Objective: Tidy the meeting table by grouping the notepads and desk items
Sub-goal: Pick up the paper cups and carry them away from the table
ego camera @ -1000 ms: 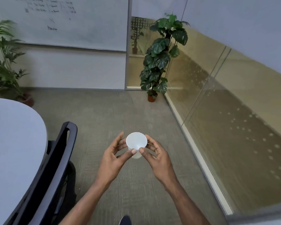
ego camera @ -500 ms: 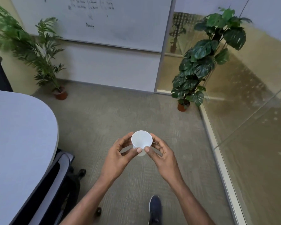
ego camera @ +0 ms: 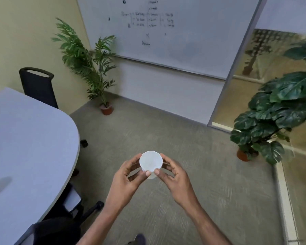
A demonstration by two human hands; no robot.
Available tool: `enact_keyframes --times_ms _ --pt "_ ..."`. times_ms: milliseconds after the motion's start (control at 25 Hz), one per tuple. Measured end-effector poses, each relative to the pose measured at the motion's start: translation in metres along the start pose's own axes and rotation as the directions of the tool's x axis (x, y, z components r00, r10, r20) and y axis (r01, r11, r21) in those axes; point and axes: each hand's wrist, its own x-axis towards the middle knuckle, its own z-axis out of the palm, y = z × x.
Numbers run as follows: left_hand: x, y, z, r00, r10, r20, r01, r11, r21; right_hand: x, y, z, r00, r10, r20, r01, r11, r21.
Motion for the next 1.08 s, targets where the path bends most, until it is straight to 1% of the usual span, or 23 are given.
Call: enact_keyframes --times_ms 120,280,400,480,560,680,760,840,920,1000,1080 --pt "0.061 -0.009 -0.007 0.998 -0.009 -0.066 0.008 1.000 -0.024 0.074 0.007 0.004 0.998 0.007 0.064 -0.007 1.000 0.002" --pt "0.153 -0.030 -0.028 0.990 -0.018 -0.142 0.005 0.996 -0.088 0.179 0.015 0.023 0.994 0.006 0.113 -0.004 1.000 -0.024" --pt "0.218 -0.039 -0.047 0.978 -0.048 -0.204 0.015 0.987 -0.160 0.252 0.010 0.041 0.988 0.033 0.150 -0.028 0.999 -0.036" --pt "0.258 -0.041 -0.062 0.972 -0.047 -0.232 0.006 0.985 -0.173 0.298 0.006 0.054 0.982 0.026 0.186 -0.015 0.998 -0.058" --pt "0.295 -0.040 -0.080 0.965 -0.075 -0.252 0.024 0.979 -0.201 0.342 0.001 0.068 0.974 0.051 0.219 -0.041 0.998 -0.050" --pt "0.348 -0.042 -0.109 0.938 -0.053 -0.342 -0.002 0.987 -0.158 0.411 0.001 0.094 0.955 0.031 0.296 -0.016 0.999 -0.051" --pt "0.381 -0.045 -0.126 0.921 -0.080 -0.382 0.020 0.987 -0.159 0.455 0.001 0.111 0.932 0.056 0.359 -0.049 0.998 -0.028" --pt "0.413 -0.053 -0.143 0.890 -0.075 -0.449 0.022 0.992 -0.123 0.501 0.004 0.131 0.905 0.034 0.424 -0.027 0.999 -0.021" --pt "0.444 -0.060 -0.160 0.857 -0.098 -0.507 0.047 0.992 -0.113 0.549 0.010 0.151 0.867 0.050 0.496 -0.051 0.999 -0.011" --pt "0.473 -0.066 -0.173 0.801 -0.095 -0.591 0.047 0.994 -0.096 0.596 0.012 0.173 0.809 0.004 0.588 -0.002 1.000 -0.003" --pt "0.500 -0.066 -0.184 0.733 -0.123 -0.669 0.066 0.992 -0.110 0.641 0.012 0.196 0.739 0.010 0.674 0.005 1.000 -0.020"
